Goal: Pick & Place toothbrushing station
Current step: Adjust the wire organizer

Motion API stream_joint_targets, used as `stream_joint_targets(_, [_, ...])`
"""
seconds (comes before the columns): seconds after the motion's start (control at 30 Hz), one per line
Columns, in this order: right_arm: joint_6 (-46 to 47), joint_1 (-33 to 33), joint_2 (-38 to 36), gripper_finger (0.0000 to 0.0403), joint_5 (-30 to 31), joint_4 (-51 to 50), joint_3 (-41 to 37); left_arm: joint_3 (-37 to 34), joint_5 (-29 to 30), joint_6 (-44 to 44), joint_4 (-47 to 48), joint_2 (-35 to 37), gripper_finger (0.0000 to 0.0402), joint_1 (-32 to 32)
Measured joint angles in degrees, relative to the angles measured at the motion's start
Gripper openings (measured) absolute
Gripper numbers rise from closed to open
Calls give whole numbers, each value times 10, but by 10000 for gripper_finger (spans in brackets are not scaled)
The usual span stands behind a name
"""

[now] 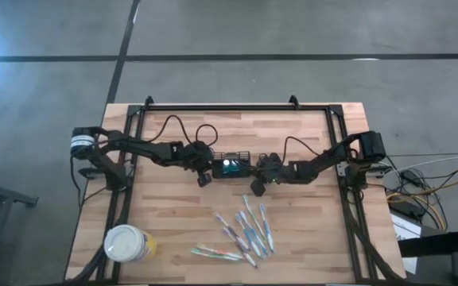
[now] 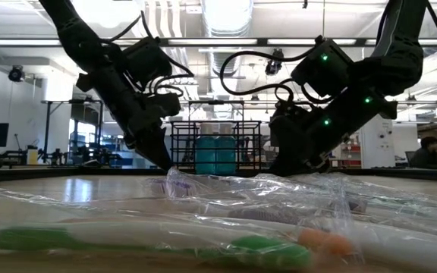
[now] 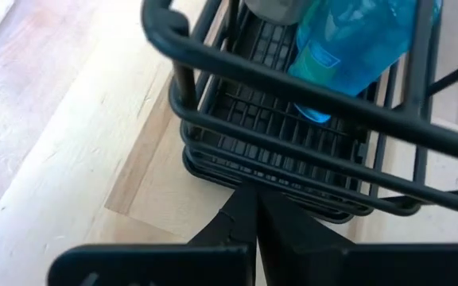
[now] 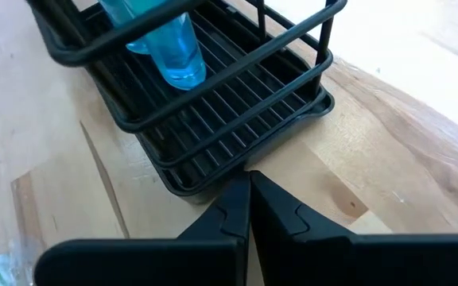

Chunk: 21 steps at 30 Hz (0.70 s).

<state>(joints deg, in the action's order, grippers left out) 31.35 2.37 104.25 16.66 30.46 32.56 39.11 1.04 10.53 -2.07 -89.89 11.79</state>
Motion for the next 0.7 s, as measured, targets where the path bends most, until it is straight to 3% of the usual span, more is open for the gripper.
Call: stream_joint_targets(0.7, [0, 3, 0, 8, -2, 5, -7, 0, 6, 1, -4, 0, 3, 1])
